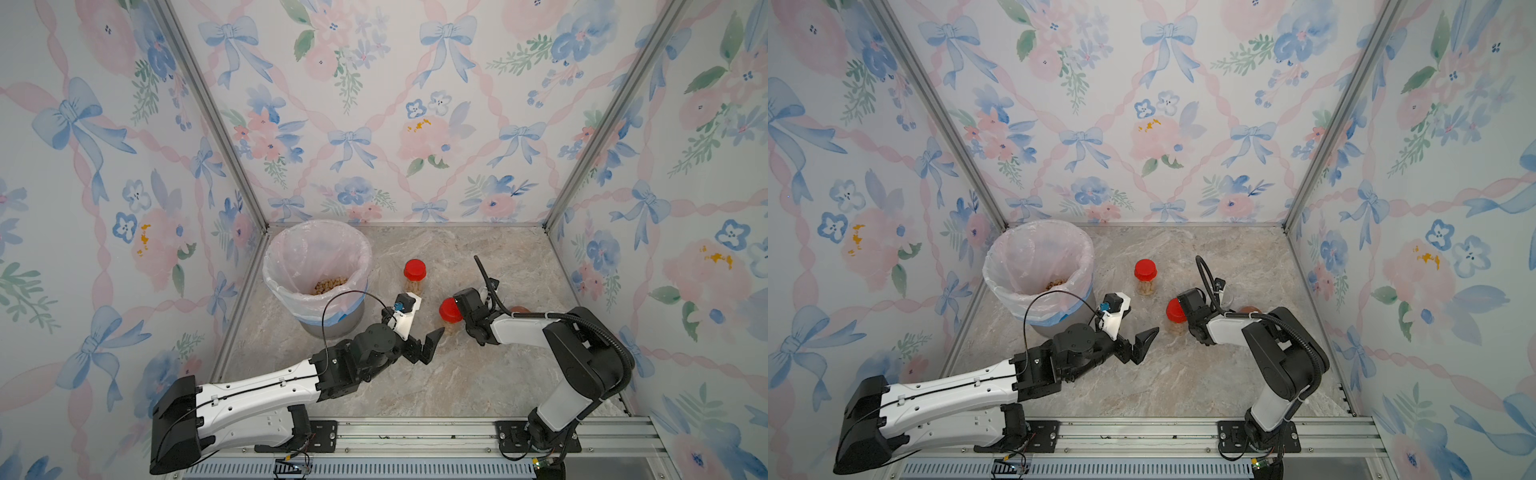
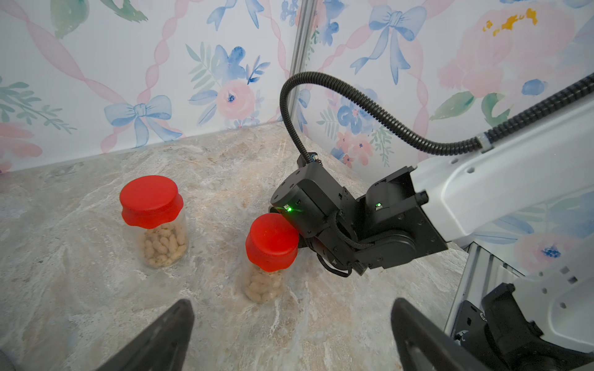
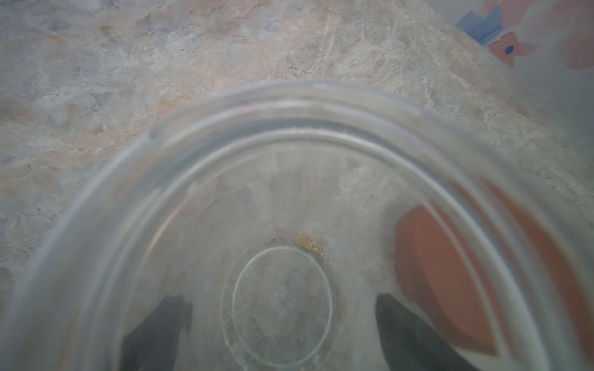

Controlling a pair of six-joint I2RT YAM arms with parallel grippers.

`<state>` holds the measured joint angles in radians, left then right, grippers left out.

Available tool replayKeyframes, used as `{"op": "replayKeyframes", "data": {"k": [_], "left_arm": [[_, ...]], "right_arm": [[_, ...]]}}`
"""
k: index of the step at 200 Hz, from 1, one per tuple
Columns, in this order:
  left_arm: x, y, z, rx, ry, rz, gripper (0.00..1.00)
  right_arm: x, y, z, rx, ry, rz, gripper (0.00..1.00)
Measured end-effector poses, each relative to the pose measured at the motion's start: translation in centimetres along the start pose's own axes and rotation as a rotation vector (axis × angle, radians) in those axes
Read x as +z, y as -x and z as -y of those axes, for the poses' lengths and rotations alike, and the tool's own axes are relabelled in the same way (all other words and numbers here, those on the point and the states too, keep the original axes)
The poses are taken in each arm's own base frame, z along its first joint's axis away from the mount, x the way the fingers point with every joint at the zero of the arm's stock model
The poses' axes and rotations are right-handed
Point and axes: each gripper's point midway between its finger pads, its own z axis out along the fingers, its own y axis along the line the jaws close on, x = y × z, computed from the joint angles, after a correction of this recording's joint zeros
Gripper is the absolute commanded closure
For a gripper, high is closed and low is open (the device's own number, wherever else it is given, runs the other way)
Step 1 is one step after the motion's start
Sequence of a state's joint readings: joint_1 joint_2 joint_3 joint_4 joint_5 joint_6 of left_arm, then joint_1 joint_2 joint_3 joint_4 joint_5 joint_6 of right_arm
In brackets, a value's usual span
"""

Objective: Empty moldy peanuts from jars
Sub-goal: Place the jar at the center of the board.

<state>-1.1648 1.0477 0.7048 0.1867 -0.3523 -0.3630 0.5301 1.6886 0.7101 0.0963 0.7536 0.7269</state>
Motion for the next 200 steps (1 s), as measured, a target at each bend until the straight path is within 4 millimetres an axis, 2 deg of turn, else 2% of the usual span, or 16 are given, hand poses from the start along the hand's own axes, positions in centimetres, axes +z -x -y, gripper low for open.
{"op": "replayKeyframes", "data": {"k": [57, 153, 200], "left_arm": [[0.0, -0.1, 0.0, 0.003, 0.0, -0.002, 0.02], [0.4, -0.8, 0.2, 0.014, 0.006, -0.021, 0.02], [0.2, -0.5, 0.0, 0.011, 0.018, -0.009, 0.02]], "right_arm": [[1.5, 1.2, -2.0, 0.02, 0.063, -0.047, 0.02], [4.5, 4.2, -7.5, -0.011, 0.187, -0.14, 0.02], [6.5, 4.4, -10.2, -0.013, 0.251, -0.217, 0.02]]}}
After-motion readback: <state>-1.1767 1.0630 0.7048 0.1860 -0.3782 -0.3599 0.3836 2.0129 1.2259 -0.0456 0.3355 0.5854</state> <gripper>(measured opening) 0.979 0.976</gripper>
